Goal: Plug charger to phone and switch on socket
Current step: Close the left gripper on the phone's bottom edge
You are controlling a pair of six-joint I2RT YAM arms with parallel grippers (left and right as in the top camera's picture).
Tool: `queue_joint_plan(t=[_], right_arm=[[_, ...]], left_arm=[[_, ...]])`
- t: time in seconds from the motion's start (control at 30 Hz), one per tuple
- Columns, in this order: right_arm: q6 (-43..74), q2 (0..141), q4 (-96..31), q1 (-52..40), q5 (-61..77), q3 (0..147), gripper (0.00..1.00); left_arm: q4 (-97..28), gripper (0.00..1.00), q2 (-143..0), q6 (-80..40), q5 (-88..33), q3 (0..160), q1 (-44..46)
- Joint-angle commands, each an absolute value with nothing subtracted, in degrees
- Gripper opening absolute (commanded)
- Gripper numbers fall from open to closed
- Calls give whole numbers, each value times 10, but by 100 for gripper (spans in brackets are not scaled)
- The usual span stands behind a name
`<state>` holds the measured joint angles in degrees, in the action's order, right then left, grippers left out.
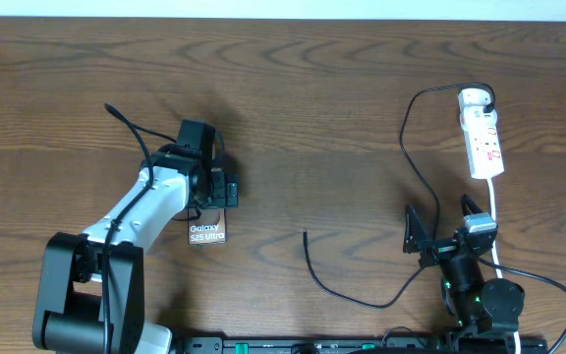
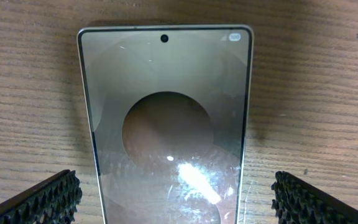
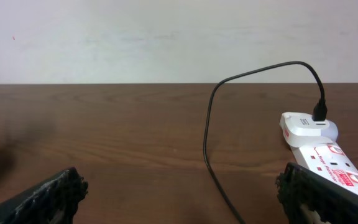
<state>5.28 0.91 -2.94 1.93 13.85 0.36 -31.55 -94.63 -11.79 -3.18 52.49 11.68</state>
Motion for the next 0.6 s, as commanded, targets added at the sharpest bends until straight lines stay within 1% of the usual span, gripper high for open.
queue_joint_plan(t=[0.0, 0.57], right_arm=[[57, 9, -32, 14, 136, 3, 99], [57, 9, -32, 14, 136, 3, 99]], left_arm=[[-316, 98, -952, -119, -23, 516, 117], [-296, 98, -952, -119, -23, 501, 117]])
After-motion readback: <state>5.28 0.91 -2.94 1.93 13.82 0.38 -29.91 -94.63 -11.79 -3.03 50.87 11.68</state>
